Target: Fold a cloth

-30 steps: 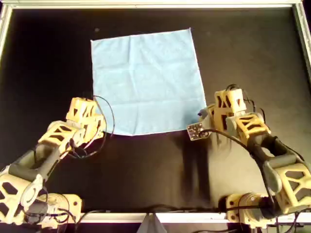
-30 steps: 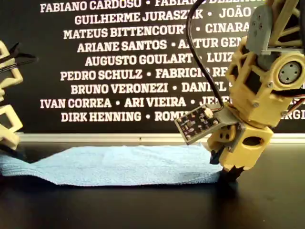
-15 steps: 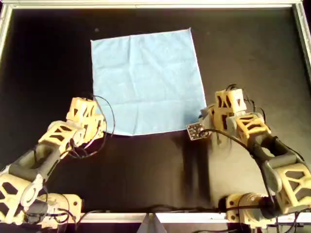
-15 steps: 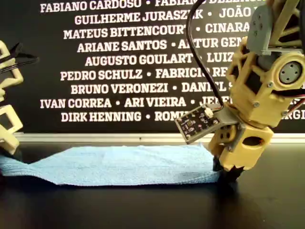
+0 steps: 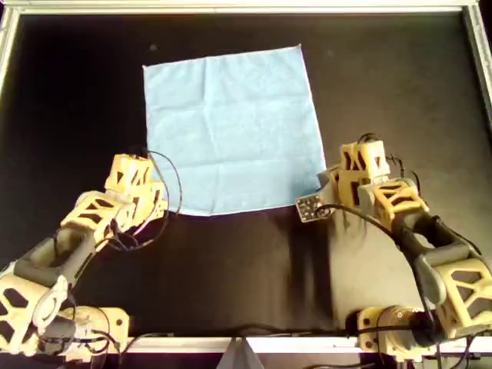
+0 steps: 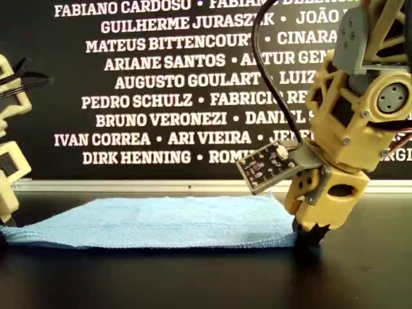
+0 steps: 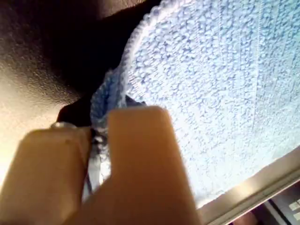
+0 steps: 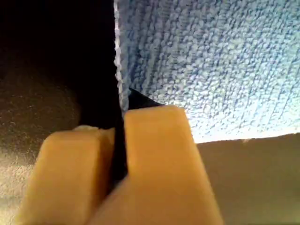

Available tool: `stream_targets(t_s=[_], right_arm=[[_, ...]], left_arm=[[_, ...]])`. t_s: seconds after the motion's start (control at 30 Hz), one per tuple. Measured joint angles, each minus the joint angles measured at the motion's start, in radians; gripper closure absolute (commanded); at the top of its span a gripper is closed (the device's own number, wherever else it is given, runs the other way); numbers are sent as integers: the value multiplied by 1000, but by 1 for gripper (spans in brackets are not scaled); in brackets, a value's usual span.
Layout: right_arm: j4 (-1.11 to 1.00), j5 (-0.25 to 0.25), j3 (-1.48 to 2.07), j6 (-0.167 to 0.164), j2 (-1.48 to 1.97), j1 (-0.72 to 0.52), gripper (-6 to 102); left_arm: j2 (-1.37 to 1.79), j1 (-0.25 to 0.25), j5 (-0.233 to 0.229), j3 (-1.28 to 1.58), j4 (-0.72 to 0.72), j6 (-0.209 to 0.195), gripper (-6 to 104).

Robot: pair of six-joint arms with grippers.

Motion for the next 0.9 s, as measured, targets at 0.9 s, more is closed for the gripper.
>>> stream_targets(t_s=[0.9], right_arm=[[0, 3, 282, 5, 373, -32, 96]], left_arm=[[179, -2, -12, 61, 6, 12, 94]])
